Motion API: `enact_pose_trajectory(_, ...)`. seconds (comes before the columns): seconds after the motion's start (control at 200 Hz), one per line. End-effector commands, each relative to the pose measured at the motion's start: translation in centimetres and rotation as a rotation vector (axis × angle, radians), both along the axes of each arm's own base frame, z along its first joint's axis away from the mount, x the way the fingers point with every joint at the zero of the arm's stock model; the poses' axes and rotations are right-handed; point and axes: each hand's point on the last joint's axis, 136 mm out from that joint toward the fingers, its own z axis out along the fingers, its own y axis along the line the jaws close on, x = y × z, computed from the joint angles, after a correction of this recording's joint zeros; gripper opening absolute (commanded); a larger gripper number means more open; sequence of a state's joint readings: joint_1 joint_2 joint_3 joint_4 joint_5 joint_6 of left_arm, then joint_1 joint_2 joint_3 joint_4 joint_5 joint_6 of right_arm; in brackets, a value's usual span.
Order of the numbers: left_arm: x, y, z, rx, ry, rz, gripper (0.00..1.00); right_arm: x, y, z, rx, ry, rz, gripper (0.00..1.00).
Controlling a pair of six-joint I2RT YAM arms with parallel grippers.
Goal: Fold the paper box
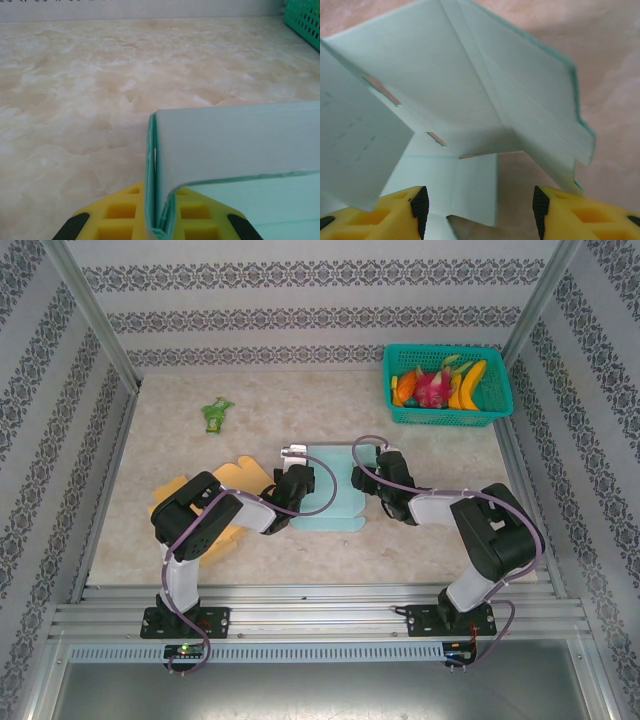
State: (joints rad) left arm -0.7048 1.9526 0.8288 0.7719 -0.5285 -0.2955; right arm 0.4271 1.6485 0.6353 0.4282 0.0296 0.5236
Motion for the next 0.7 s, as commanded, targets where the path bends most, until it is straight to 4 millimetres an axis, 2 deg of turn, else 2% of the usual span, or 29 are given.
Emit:
enact_pose_trajectory(0.0,-0.8,0.8,-3.1,0.059,0.088,-0.001,0.0,1.0,1.3,1.0,0.039,-0.027,0.048,0.59)
enact_pose_trajectory(0.16,-0.8,0.9,-3.3,0.063,0.091,0.001,0.0,1.1,3.3,1.8,0.088,-0.051,0.121,0.58)
enact_pose_trajectory(0.365,-0.7,1.0,-3.3,0.067,0.091,0.007,0.0,0.2,5.7,3.5,0.063,-0.107,0.201,0.57)
enact_pose_trajectory(0.51,-0.7,0.9,-3.3,0.065,0.091,0.006,0.0,-0.4,7.3,3.3,0.065,-0.098,0.237,0.57)
enact_pose_trajectory(0.694,-0.7,1.0,-3.3,0.066,0.091,0.009,0.0,-0.6,8.7,1.9,0.053,-0.07,0.263,0.57)
